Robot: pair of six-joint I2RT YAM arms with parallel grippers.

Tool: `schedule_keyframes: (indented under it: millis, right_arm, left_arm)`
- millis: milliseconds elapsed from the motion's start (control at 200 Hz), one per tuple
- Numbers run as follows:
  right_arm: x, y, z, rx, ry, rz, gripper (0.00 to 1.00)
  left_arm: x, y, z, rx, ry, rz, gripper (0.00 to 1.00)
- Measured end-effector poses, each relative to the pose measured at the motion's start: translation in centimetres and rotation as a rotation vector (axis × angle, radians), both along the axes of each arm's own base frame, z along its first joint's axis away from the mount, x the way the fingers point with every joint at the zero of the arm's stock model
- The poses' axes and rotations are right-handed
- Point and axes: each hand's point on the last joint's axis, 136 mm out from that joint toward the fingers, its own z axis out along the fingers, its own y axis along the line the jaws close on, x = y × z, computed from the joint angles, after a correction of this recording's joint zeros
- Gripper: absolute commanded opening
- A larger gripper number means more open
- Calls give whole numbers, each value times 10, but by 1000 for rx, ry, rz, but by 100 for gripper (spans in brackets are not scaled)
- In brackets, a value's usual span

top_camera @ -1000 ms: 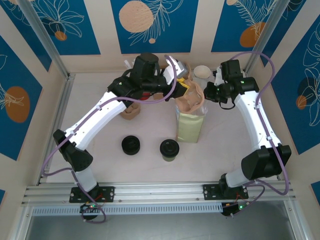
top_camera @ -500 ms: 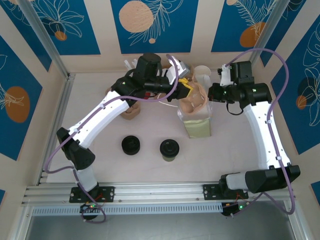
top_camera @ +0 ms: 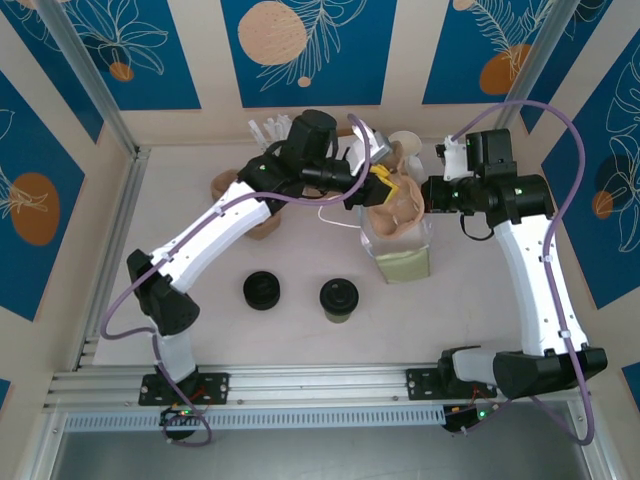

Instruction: Pack the takeout coffee

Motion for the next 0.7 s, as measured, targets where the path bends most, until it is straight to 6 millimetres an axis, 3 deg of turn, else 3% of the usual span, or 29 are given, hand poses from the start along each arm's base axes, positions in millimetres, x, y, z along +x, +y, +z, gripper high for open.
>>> schedule_keyframes:
  millis: [365,700]
  right_arm:
    - [-13,1,-9,-4,28,22,0]
    - [-17,6,-16,36,58,52,0]
  left_arm:
    - [-10,-19,-20,22,50,-75,28]
    - [-9,-18,-46,92,88,-84,28]
